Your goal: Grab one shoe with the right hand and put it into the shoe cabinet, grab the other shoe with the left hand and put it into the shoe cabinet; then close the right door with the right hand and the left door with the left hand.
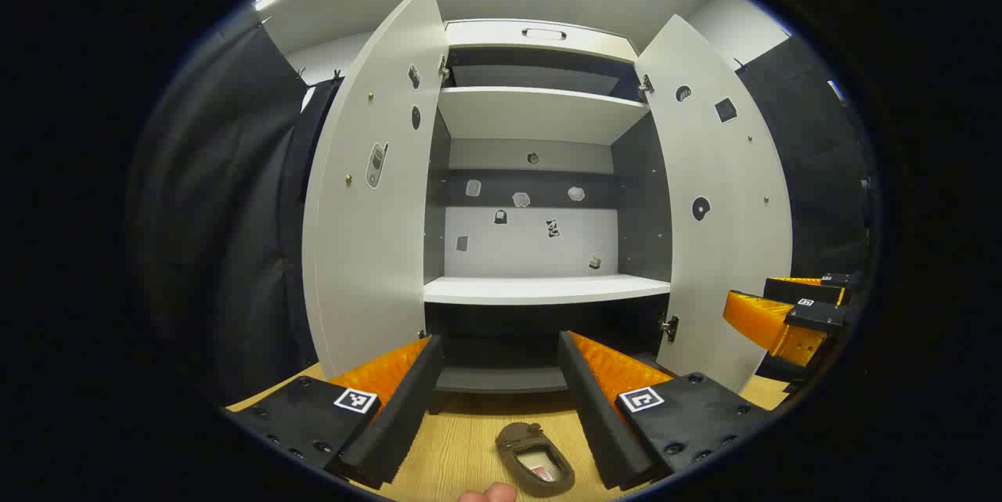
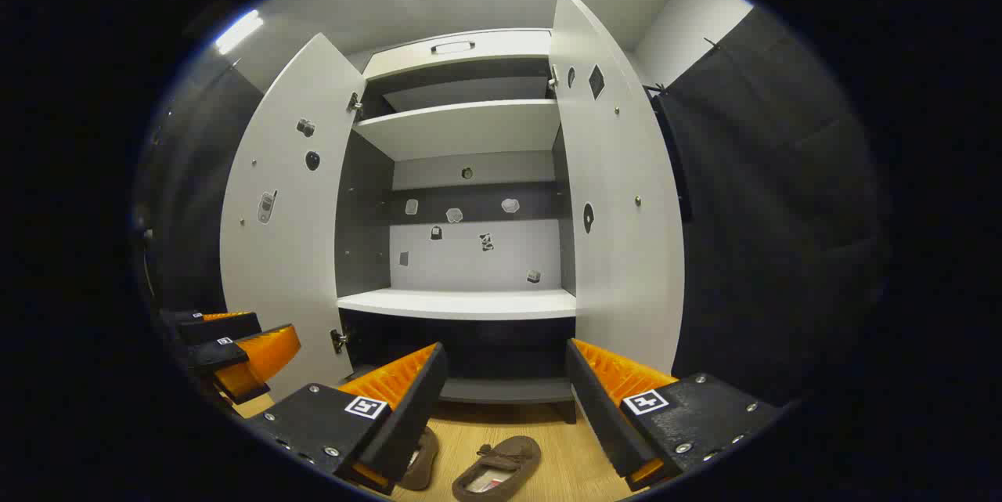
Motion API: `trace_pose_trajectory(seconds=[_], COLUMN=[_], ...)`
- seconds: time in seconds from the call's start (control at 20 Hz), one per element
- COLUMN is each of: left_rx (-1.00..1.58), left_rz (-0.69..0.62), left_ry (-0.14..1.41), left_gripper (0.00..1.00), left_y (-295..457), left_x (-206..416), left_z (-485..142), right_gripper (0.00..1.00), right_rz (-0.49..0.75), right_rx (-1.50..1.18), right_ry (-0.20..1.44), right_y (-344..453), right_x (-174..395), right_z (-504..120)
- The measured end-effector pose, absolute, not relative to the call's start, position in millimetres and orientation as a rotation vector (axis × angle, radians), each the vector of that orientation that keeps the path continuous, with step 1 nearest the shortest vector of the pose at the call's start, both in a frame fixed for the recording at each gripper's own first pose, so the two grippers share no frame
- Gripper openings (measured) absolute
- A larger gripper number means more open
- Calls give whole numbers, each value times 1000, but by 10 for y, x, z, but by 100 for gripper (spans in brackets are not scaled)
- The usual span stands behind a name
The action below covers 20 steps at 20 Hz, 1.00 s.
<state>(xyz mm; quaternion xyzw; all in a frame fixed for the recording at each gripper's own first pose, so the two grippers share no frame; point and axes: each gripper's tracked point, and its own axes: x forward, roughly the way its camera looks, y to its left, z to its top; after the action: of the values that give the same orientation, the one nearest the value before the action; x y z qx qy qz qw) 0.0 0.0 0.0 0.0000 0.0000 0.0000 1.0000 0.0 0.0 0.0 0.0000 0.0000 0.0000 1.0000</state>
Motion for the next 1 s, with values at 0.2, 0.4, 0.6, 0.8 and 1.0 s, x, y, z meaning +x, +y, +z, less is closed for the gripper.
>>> trace_pose_trajectory(seconds=[0.2, 0.4, 0.6, 0.8, 1.0], left_rx=[2, 0, -7, -7, -3], left_rz=[-1, -2, -4, -5, -4], left_ry=[-1, -3, -3, -7, -13], left_gripper=[96, 96, 96, 96, 96], left_y=[-5, 1, 10, 24, 41], left_x=[0, -10, -26, -50, -84], left_z=[14, 16, 42, 66, 94], right_gripper=[94, 94, 93, 94, 93], right_rz=[-9, -16, -17, -29, -35], right_rx=[4, 12, 15, 19, 28], right_ry=[0, -3, -9, -13, -18], right_y=[-15, -14, 6, -20, -24], right_x=[-1, -15, -48, -82, -114], right_z=[-2, 10, 39, 62, 82])
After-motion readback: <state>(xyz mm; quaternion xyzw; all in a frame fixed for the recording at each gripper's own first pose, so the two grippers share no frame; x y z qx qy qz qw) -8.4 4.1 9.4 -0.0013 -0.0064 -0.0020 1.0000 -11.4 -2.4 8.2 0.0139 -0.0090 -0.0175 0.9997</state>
